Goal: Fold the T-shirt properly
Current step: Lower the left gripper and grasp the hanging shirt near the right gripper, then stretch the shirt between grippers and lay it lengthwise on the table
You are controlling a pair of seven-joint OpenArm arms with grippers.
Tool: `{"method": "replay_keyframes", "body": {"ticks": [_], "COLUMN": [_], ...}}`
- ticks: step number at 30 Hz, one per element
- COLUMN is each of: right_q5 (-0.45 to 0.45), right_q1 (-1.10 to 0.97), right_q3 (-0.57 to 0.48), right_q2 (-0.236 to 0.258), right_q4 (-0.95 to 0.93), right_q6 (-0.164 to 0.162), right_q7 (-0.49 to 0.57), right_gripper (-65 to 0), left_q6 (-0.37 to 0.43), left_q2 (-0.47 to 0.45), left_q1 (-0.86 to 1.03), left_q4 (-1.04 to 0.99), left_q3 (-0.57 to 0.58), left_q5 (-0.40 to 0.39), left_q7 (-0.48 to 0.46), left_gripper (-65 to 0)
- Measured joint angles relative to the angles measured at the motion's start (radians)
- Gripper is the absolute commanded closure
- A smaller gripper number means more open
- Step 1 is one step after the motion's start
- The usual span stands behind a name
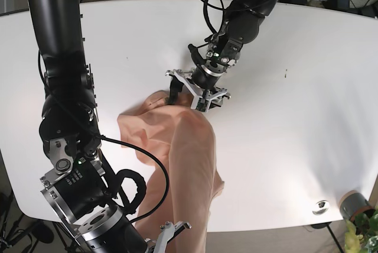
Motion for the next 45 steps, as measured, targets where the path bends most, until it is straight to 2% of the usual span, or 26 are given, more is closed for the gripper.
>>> {"method": "replay_keyframes", "body": {"ticks": [4,6,10,16,18,23,29,33,38,45], "right_q5": [0.0,0.0,0.0,0.0,-0.002,0.001,-0.002,0.0,-0.003,-0.003], "right_q1": [-0.001,-0.003,-0.012,-0.008,-0.008,0.018,0.064,0.101,0.139,0.189], "right_q3": [0.0,0.0,0.0,0.0,0.001,0.001,0.021,0.05,0.124,0.129], "right_q2": [0.0,0.0,-0.002,-0.003,-0.003,0.016,0.039,0.045,0.048,0.072], "right_q4": [0.0,0.0,0.0,-0.021,-0.029,-0.063,-0.125,-0.196,-0.314,-0.456], "right_q6": [-0.001,-0.001,0.0,0.0,-0.001,0.003,0.002,0.002,-0.001,-0.008], "right_q7": [-0.001,0.005,0.004,0.003,0.003,0.005,0.004,0.005,0.004,0.018], "right_gripper": [0.0,0.0,0.0,0.0,0.0,0.0,0.0,0.0,0.0,0.0], "left_q6": [-0.007,-0.002,0.004,0.004,0.003,0.003,-0.006,-0.008,-0.003,-0.006], "left_q2": [0.005,0.016,0.022,0.022,0.022,0.018,-0.031,-0.041,-0.071,-0.109], "left_q1": [-0.026,-0.048,-0.05,-0.048,-0.047,-0.039,0.007,0.02,0.033,0.018], "left_q4": [-0.063,-0.094,-0.108,-0.108,-0.108,-0.105,-0.032,0.008,0.087,0.225], "left_q3": [-0.001,-0.008,-0.004,-0.002,-0.006,-0.01,-0.01,-0.064,-0.176,-0.312], "left_q5": [0.004,0.003,0.003,0.003,0.002,0.0,-0.001,-0.001,-0.001,-0.002], "left_q7": [-0.049,-0.044,-0.042,-0.049,-0.047,-0.05,-0.035,-0.002,0.095,0.193], "left_gripper": [-32.6,-28.5,-24.2,-7.1,-4.4,-3.5,-3.5,-3.5,-3.5,-3.6]}}
